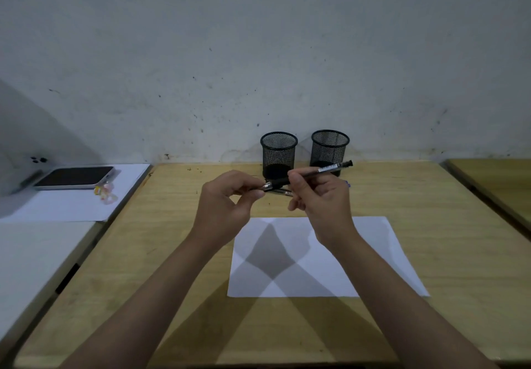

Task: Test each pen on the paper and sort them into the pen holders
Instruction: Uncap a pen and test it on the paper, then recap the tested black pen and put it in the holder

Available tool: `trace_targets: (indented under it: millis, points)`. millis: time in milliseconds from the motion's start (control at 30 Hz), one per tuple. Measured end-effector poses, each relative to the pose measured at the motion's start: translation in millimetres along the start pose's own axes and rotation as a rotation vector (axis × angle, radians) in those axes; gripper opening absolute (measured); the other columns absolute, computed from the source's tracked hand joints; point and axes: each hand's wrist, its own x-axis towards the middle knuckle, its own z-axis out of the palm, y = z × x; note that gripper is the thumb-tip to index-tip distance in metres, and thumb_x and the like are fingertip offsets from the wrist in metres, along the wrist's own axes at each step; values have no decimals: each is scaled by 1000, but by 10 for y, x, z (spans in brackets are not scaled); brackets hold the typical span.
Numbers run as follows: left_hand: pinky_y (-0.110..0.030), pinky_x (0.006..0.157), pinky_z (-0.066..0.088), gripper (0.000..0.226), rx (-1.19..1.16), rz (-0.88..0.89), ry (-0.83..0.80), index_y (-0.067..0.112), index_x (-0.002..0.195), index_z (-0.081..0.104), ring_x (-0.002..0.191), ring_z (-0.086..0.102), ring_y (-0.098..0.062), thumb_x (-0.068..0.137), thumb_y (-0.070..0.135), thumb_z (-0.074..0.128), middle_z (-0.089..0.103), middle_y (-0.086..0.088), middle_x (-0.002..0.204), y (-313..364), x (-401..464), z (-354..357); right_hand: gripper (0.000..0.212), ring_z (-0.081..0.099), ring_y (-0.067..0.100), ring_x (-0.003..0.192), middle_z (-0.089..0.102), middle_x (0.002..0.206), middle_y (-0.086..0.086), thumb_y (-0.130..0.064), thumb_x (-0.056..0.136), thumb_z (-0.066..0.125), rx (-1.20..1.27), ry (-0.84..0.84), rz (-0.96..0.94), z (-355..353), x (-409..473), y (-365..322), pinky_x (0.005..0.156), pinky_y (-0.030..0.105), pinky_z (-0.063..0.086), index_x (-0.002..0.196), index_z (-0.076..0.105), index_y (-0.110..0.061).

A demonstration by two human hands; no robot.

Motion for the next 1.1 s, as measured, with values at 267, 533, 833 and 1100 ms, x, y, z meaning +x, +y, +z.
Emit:
trace_targets:
  millis: [267,533,833,1100]
  points:
    - [-13,68,47,18,-38,-79,-32,11,85,71,73,62,-8,75,-4,71,69,-1,81,127,14,137,16,53,10,45,60,56,0,-23,82,65,32,93,157,-39,-122,-90,51,27,52,79,68,-7]
    - [-27,72,52,33,-73,-114,-160,34,78,66,75,64,-18,76,1,70,68,-1,84,219,223,455,19,49,12,66,57,69,-1,-22,71,78,-1143,156,-616,-541,-243,-419,62,22,38,77,64,-11]
    - [-15,85,43,54,-247,-7,-520,21,132,46,98,56,0,83,21,68,56,6,112,724,217,1472,7,61,32,65,65,72,5,-14,77,63,-1681,230,-435,-1480,-641,-879,58,39,48,80,68,-11]
    - [-42,111,26,58,59,348,-1049,19,140,34,134,29,-26,89,42,51,30,-7,148,1544,-597,2786,47,60,24,73,63,89,4,-9,80,67,-1521,675,124,-2426,-1891,-1225,65,31,47,123,52,-16]
